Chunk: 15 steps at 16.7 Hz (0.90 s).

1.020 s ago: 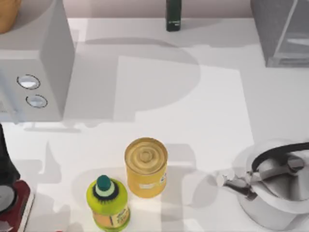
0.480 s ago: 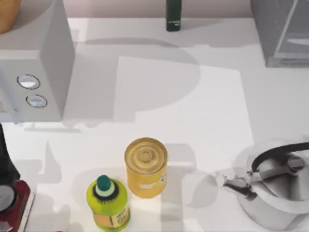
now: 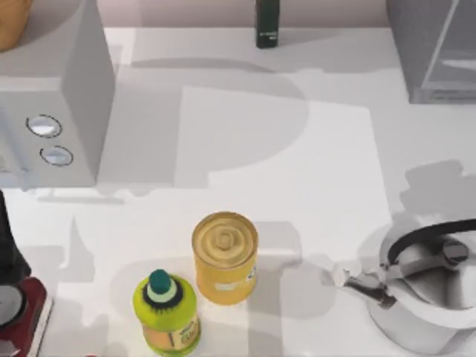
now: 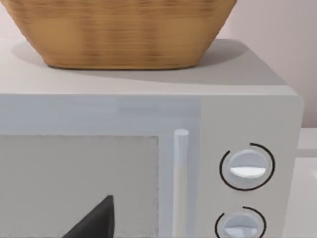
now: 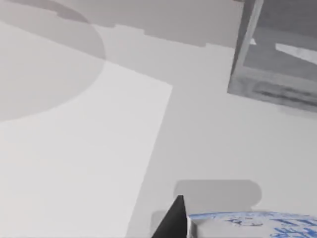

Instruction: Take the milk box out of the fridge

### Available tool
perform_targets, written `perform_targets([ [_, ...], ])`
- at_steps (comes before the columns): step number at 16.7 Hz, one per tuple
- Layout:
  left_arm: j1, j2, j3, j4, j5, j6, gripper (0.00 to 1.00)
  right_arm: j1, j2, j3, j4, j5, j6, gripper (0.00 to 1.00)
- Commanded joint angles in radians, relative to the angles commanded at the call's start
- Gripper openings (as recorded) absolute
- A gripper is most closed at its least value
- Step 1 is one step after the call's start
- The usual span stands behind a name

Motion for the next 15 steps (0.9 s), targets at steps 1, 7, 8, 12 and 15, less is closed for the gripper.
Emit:
perform_targets([
  [1, 0.000, 0.000, 0.000, 0.000, 0.000, 0.000, 1.00, 0.023, 0.107, 0.090, -0.035, -0.010, -0.010, 0.00],
  [7, 0.000, 0.000, 0.000, 0.000, 0.000, 0.000, 1.00, 0.155, 0.745, 0.662, -0.212, -0.068, -0.067, 0.00],
  [8, 0.000, 0.000, 0.000, 0.000, 0.000, 0.000, 1.00, 0.174, 0.841, 0.754, -0.236, -0.076, -0.077, 0.00],
  [12, 0.000, 0.000, 0.000, 0.000, 0.000, 0.000, 1.00, 0.240, 1.169, 1.076, -0.316, -0.099, -0.113, 0.00],
  [15, 0.000, 0.000, 0.000, 0.000, 0.000, 0.000, 1.00, 0.274, 1.335, 1.245, -0.361, -0.105, -0.138, 0.00],
])
